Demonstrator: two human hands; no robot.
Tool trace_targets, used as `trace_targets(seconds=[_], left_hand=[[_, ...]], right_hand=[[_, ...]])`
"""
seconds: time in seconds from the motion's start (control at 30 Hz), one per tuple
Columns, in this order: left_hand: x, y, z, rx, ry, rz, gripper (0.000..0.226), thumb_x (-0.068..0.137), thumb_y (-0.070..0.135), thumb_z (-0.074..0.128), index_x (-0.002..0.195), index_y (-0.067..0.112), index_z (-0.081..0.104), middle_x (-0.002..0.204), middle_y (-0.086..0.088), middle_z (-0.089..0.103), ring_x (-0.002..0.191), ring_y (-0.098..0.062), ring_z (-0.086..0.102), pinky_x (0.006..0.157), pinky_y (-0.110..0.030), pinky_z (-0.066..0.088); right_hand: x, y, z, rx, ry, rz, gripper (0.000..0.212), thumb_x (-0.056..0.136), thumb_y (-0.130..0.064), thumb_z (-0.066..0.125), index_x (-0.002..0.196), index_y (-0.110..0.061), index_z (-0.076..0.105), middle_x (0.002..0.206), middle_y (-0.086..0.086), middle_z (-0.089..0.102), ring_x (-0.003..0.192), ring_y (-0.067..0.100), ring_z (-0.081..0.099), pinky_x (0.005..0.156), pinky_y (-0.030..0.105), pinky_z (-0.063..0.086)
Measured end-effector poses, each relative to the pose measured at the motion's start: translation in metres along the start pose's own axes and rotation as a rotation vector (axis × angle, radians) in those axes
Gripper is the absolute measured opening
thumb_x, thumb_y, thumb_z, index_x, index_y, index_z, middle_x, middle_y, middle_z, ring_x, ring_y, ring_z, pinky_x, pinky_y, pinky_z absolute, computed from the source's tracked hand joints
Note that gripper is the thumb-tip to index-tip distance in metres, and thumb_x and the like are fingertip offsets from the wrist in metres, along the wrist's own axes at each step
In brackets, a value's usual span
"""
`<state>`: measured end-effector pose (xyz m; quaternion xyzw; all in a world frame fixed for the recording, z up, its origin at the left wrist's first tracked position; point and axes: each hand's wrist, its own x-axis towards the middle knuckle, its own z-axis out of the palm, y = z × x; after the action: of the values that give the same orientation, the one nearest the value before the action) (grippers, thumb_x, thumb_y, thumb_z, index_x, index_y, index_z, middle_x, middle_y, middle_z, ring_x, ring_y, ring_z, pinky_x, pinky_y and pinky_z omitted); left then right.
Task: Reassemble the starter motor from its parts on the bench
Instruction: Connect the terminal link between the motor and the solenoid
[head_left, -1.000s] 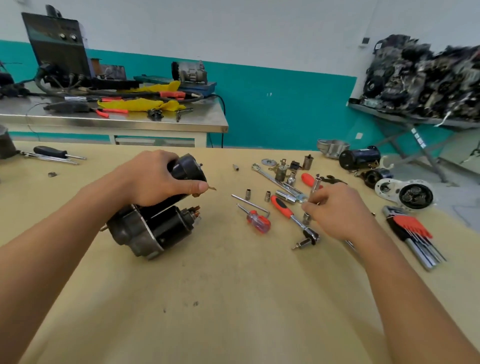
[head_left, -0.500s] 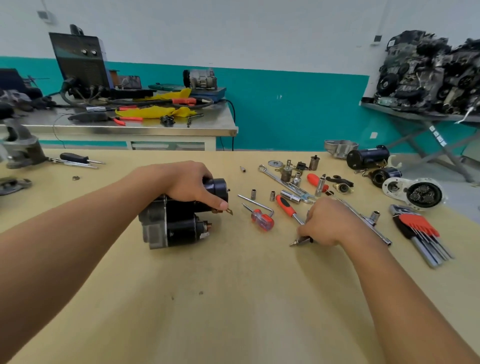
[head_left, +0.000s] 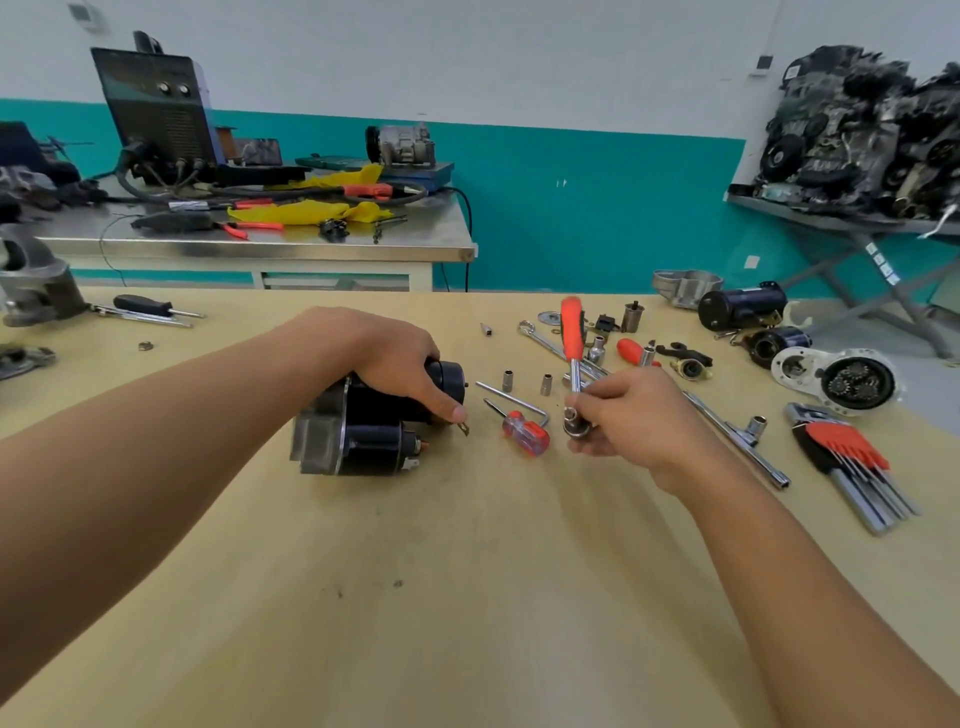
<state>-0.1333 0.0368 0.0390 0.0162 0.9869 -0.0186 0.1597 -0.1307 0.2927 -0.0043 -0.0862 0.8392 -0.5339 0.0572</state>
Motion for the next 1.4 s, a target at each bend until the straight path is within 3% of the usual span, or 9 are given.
trace_targets(seconds=[0.13, 0.23, 0.4, 0.53, 0.7, 0.83, 1.0, 1.17, 1.4], left_hand=[[-0.014, 0.009, -0.002, -0.084, 0.271, 0.105, 0.074, 0.077, 0.078, 0.059, 0.126, 0.022, 0.06, 0.116, 0.005, 0.064, 0.101, -0.015, 0.059, 0.086, -0.031, 0.048], [-0.025, 0.042, 0.001, -0.356, 0.45, 0.241, 0.055, 0.082, 0.072, 0.06, 0.109, 0.025, 0.07, 0.1, 0.011, 0.07, 0.085, -0.003, 0.063, 0.069, -0.022, 0.047], [-0.029, 0.095, 0.016, -0.939, 0.046, 0.161, 0.048, 0.1, 0.05, 0.053, 0.106, 0.005, 0.068, 0.086, -0.007, 0.078, 0.064, -0.013, 0.069, 0.051, -0.023, 0.053], [-0.033, 0.106, 0.018, -1.358, 0.045, 0.162, 0.035, 0.105, 0.03, 0.052, 0.106, -0.003, 0.065, 0.076, -0.012, 0.071, 0.064, -0.026, 0.065, 0.055, -0.031, 0.053], [-0.033, 0.105, 0.024, -1.423, 0.127, 0.159, 0.034, 0.106, 0.022, 0.05, 0.11, -0.009, 0.063, 0.079, -0.015, 0.065, 0.061, -0.024, 0.061, 0.049, -0.027, 0.053], [-0.031, 0.105, 0.023, -1.458, 0.141, 0.184, 0.034, 0.105, 0.023, 0.052, 0.11, -0.009, 0.065, 0.076, -0.011, 0.066, 0.058, -0.017, 0.062, 0.05, -0.027, 0.054], [-0.022, 0.108, 0.021, -1.52, 0.066, 0.198, 0.028, 0.103, 0.023, 0.056, 0.105, -0.003, 0.068, 0.074, -0.009, 0.067, 0.058, -0.016, 0.063, 0.051, -0.025, 0.052], [-0.006, 0.103, 0.022, -0.725, 0.118, 0.144, 0.03, 0.1, 0.027, 0.062, 0.104, 0.0, 0.074, 0.087, -0.015, 0.074, 0.065, -0.022, 0.067, 0.058, -0.028, 0.058], [0.038, 0.133, 0.001, 0.087, 0.21, 0.28, 0.022, 0.093, 0.026, 0.071, 0.108, 0.011, 0.077, 0.102, -0.005, 0.076, 0.093, -0.023, 0.067, 0.084, -0.033, 0.055]], right_hand=[[0.002, 0.0, 0.003, 0.272, 0.045, -0.039, 0.013, 0.09, -0.006, 0.07, 0.08, -0.013, 0.075, 0.077, 0.01, 0.074, 0.071, 0.023, 0.075, 0.057, 0.022, 0.057], [0.004, 0.0, 0.007, 0.393, 0.114, -0.046, 0.014, 0.087, 0.0, 0.071, 0.093, -0.013, 0.07, 0.088, 0.01, 0.074, 0.08, 0.021, 0.074, 0.064, 0.025, 0.06], [0.003, -0.005, 0.014, 0.733, 0.178, -0.152, 0.017, 0.088, 0.006, 0.067, 0.096, -0.009, 0.07, 0.092, 0.011, 0.073, 0.086, 0.02, 0.069, 0.084, 0.036, 0.061], [0.005, 0.0, 0.014, 0.593, 0.219, -0.328, 0.021, 0.088, 0.003, 0.068, 0.087, -0.018, 0.072, 0.081, 0.0, 0.076, 0.081, 0.016, 0.07, 0.086, 0.037, 0.058], [0.008, 0.007, 0.0, 0.158, 0.239, -0.467, 0.018, 0.088, -0.016, 0.074, 0.091, -0.033, 0.072, 0.082, -0.029, 0.07, 0.087, -0.014, 0.063, 0.078, 0.005, 0.045], [0.008, 0.009, -0.009, 0.043, 0.253, -0.537, 0.026, 0.089, -0.021, 0.073, 0.115, -0.023, 0.074, 0.1, -0.024, 0.065, 0.095, -0.026, 0.054, 0.086, -0.002, 0.038], [0.011, 0.008, -0.017, 0.115, 0.415, -0.568, 0.014, 0.088, -0.014, 0.074, 0.101, -0.014, 0.077, 0.088, -0.023, 0.066, 0.086, -0.016, 0.062, 0.078, 0.003, 0.045], [0.015, 0.015, -0.041, 0.205, 0.621, -0.546, 0.015, 0.091, -0.01, 0.07, 0.104, -0.007, 0.076, 0.089, -0.017, 0.067, 0.082, -0.018, 0.061, 0.07, 0.0, 0.044], [0.015, 0.015, -0.037, 0.052, 0.418, -0.544, 0.014, 0.086, -0.012, 0.075, 0.098, -0.017, 0.079, 0.082, -0.028, 0.066, 0.082, -0.015, 0.064, 0.072, 0.001, 0.045]])
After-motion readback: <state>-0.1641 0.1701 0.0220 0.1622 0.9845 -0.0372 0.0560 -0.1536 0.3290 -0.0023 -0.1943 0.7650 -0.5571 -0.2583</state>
